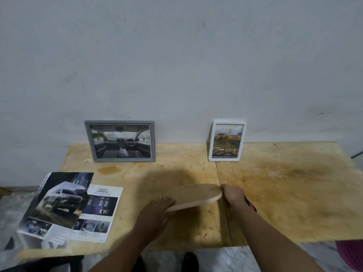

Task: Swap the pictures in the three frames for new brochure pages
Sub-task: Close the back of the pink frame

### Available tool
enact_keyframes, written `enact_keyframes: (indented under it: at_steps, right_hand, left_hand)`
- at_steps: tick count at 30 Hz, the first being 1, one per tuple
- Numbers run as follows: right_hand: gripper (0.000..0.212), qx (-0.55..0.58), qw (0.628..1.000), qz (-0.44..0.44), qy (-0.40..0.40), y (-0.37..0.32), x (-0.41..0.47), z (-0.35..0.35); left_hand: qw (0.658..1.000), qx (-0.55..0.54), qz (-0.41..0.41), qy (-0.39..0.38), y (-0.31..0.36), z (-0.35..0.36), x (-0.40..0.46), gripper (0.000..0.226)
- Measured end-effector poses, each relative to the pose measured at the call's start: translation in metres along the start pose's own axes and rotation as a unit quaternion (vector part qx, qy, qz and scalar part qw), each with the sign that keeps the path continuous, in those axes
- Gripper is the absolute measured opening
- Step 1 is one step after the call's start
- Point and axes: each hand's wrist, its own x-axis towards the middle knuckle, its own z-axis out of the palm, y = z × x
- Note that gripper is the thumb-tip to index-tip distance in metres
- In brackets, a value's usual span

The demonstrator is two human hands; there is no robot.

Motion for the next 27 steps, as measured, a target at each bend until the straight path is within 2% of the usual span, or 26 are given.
enact_keyframes:
  at_steps: [3, 5, 6, 8, 10, 12, 13, 14, 17, 21, 23, 25, 27]
  right_hand:
    - [0.033, 0.107, 0.993, 0.000, -0.047, -0.025, -0.003, -0.008]
    - [0.033, 0.099, 0.994, -0.016, -0.051, -0.030, 0.001, -0.007]
    - [0.033, 0.079, 0.995, -0.025, -0.058, -0.028, 0.002, -0.007]
    - [0.037, 0.043, 0.993, -0.023, -0.112, -0.016, 0.003, -0.004]
    - [0.039, 0.064, 0.977, 0.014, -0.204, 0.007, -0.002, 0.004]
    - [0.037, 0.106, 0.959, 0.036, -0.262, 0.025, -0.007, 0.013]
    - [0.035, 0.126, 0.956, 0.040, -0.262, 0.034, -0.007, 0.019]
    - [0.031, 0.137, 0.958, 0.040, -0.249, 0.039, -0.007, 0.024]
    - [0.021, 0.125, 0.972, 0.046, -0.192, 0.046, -0.005, 0.030]
    - [0.020, 0.086, 0.973, 0.058, -0.204, 0.045, -0.002, 0.021]
    - [0.020, 0.054, 0.981, 0.029, -0.185, 0.040, 0.001, 0.011]
    - [0.023, -0.049, 0.992, -0.056, -0.104, 0.040, 0.012, -0.001]
    - [0.029, -0.173, 0.979, -0.110, 0.005, 0.043, 0.022, -0.016]
  left_hand:
    - [0.993, -0.103, -0.057, -0.003, 0.012, -0.026, 0.022, 0.040]
    - [0.970, -0.218, -0.105, 0.004, 0.021, -0.036, 0.031, 0.025]
    - [0.947, -0.286, -0.144, 0.007, 0.026, -0.039, 0.034, 0.022]
    - [0.868, -0.430, -0.249, 0.010, 0.034, -0.039, 0.035, 0.023]
    - [0.756, -0.551, -0.354, 0.001, 0.042, -0.036, 0.031, 0.027]
    - [0.658, -0.622, -0.424, -0.006, 0.045, -0.028, 0.024, 0.025]
    - [0.628, -0.635, -0.450, -0.009, 0.045, -0.022, 0.021, 0.024]
    - [0.612, -0.634, -0.472, -0.011, 0.045, -0.015, 0.018, 0.024]
    - [0.610, -0.594, -0.524, -0.022, 0.043, 0.001, 0.010, 0.027]
    - [0.549, -0.627, -0.552, -0.008, 0.040, 0.013, 0.006, 0.020]
    - [0.539, -0.633, -0.556, -0.011, 0.040, 0.017, 0.008, 0.017]
    - [0.540, -0.629, -0.559, -0.014, 0.041, 0.022, 0.009, 0.015]
    - [0.549, -0.620, -0.561, -0.022, 0.042, 0.027, 0.010, 0.013]
